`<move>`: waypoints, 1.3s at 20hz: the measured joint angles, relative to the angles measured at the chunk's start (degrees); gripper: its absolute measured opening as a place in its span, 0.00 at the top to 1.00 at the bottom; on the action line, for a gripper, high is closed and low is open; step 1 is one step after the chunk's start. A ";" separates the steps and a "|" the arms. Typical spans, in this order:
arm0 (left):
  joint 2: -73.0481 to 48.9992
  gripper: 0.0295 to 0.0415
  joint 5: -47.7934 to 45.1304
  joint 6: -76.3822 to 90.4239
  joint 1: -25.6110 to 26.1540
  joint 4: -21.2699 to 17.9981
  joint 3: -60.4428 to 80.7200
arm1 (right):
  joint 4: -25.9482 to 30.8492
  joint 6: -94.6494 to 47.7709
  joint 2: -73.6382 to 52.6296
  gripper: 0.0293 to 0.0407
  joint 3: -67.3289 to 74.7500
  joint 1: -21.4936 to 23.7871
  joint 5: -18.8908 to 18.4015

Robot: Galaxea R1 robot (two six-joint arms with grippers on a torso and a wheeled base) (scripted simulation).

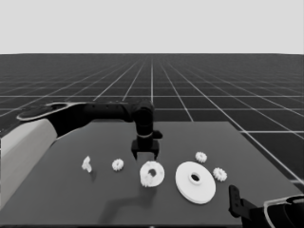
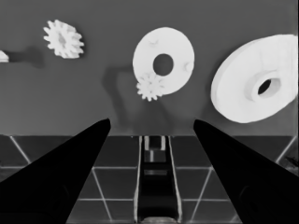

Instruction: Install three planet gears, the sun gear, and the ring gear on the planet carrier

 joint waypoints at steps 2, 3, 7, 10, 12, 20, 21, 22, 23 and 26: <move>0.09 0.25 -0.11 0.36 -1.18 -1.18 -0.44 | 0.00 0.00 0.00 0.19 0.00 0.00 0.00; 0.11 0.25 -0.13 0.45 -1.42 -1.44 -0.55 | 0.00 0.00 0.00 0.19 0.00 0.00 0.00; -14.16 0.25 0.47 17.65 -1.47 -1.51 -2.39 | 0.00 0.00 0.00 0.19 0.00 0.00 0.00; -18.58 0.25 0.78 27.79 -1.32 -1.23 -9.34 | 0.00 0.00 0.00 0.19 0.00 0.00 0.00; -18.85 0.25 0.81 29.60 -1.26 -1.17 -10.87 | 0.00 0.00 0.00 0.19 0.00 0.00 0.00; -15.68 0.25 -10.38 34.19 19.41 16.14 -19.87 | 0.00 0.00 0.00 0.19 0.00 0.00 0.00; -15.31 0.25 -10.86 34.60 19.97 16.51 -20.79 | 0.00 0.00 0.00 0.19 0.00 0.00 0.00; -15.09 0.25 -11.15 34.85 20.27 16.72 -21.33 | 0.00 0.00 0.00 0.19 0.00 0.00 0.00; -14.96 0.25 -11.32 34.99 20.44 16.84 -21.66 | 0.00 0.00 0.00 0.19 0.00 0.00 0.00; -14.89 0.55 -11.44 35.14 20.54 16.94 -21.99 | 0.00 0.00 0.00 0.19 0.00 0.00 0.00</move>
